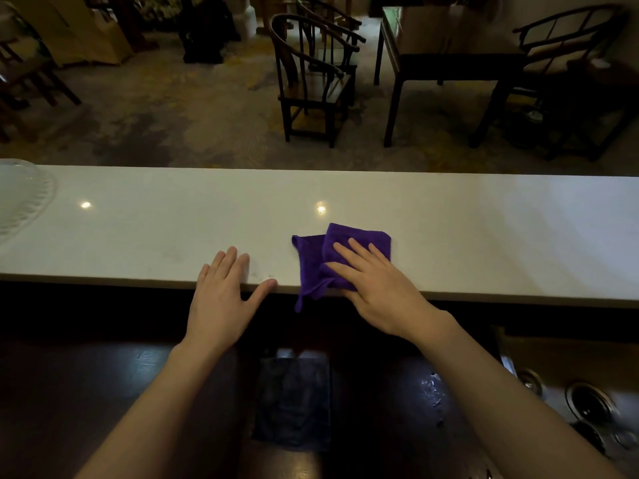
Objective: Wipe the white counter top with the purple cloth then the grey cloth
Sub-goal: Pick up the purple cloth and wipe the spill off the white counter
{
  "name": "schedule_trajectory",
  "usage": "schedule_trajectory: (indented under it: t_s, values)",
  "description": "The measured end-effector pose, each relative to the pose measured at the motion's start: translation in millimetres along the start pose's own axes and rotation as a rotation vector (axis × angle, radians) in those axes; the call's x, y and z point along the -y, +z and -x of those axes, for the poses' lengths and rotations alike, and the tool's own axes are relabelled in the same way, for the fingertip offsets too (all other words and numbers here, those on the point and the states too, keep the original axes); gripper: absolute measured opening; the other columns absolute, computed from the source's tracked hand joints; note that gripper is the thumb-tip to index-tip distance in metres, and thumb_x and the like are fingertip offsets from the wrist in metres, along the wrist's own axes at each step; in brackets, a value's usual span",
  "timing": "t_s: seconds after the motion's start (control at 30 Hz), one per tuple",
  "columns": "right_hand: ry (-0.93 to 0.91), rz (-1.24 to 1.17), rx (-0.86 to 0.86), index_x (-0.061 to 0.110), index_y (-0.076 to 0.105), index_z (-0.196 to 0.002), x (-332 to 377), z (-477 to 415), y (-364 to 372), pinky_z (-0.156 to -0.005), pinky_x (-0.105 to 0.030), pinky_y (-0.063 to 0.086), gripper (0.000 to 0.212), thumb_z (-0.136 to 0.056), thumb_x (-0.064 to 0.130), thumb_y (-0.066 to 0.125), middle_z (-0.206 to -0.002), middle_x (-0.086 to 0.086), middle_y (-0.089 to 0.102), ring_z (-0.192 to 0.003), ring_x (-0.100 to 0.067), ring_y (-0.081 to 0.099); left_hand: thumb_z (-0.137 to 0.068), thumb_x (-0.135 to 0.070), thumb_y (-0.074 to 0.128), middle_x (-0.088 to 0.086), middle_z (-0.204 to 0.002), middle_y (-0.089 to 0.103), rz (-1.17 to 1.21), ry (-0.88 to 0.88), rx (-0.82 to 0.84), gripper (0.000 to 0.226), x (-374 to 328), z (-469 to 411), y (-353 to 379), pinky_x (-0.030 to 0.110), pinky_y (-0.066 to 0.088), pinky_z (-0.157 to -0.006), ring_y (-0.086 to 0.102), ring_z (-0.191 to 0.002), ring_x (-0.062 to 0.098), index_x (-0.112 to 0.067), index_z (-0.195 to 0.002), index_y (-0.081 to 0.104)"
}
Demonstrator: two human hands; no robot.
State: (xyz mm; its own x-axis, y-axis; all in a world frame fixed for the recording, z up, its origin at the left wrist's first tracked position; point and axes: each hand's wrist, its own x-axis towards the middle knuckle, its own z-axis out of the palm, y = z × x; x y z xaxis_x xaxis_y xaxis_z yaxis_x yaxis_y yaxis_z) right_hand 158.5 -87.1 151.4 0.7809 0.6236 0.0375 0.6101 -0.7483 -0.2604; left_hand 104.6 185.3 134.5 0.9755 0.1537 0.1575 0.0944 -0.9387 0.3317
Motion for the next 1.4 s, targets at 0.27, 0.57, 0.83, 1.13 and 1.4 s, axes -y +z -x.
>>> schedule_trajectory:
  t_s: [0.27,0.57,0.83,1.13,1.4]
  values:
    - [0.201,-0.039,-0.019,0.030,0.035,-0.153,-61,23,-22,-0.125,-0.039,0.005,0.051,-0.104,0.035,0.047,-0.167,0.000,0.020,-0.155,-0.020,0.010,-0.090,-0.063,0.047,0.014,-0.158,0.036,0.004,0.003,-0.009,0.075,0,3,1,0.047,0.017,-0.122,0.025,-0.149,0.030,-0.009,-0.142,0.046]
    - [0.575,-0.042,-0.082,0.028,0.033,-0.154,-101,-14,-26,-0.124,-0.051,0.003,0.050,-0.106,0.039,0.038,-0.168,-0.003,0.019,-0.155,-0.028,0.009,-0.089,-0.067,0.041,0.014,-0.158,0.036,-0.011,0.011,-0.014,0.078,2,2,4,0.049,0.019,-0.121,0.025,-0.149,0.030,-0.010,-0.143,0.045]
    - [0.788,-0.035,-0.122,0.028,0.024,-0.157,-82,-72,-22,-0.122,-0.057,-0.001,0.051,-0.107,0.038,0.033,-0.169,-0.011,0.012,-0.155,-0.038,0.001,-0.089,-0.071,0.037,0.011,-0.161,0.031,-0.010,0.000,-0.008,0.082,4,2,6,0.046,0.015,-0.123,0.020,-0.151,0.027,-0.012,-0.147,0.041]
    - [0.762,-0.047,-0.084,0.025,0.027,-0.156,-53,-122,-19,-0.122,-0.059,0.000,0.051,-0.107,0.037,0.035,-0.169,-0.012,0.011,-0.154,-0.041,0.000,-0.091,-0.066,0.044,0.011,-0.161,0.031,0.004,0.001,-0.011,0.078,3,2,6,0.045,0.013,-0.123,0.020,-0.151,0.028,-0.012,-0.147,0.041]
    - [0.429,-0.099,-0.001,0.029,0.032,-0.154,11,-147,-1,-0.121,-0.057,-0.002,0.051,-0.106,0.044,0.033,-0.169,-0.010,0.013,-0.154,-0.041,-0.001,-0.091,-0.064,0.045,0.012,-0.161,0.031,0.011,-0.004,-0.008,0.077,2,-1,5,0.045,0.013,-0.123,0.020,-0.151,0.028,-0.011,-0.146,0.042]
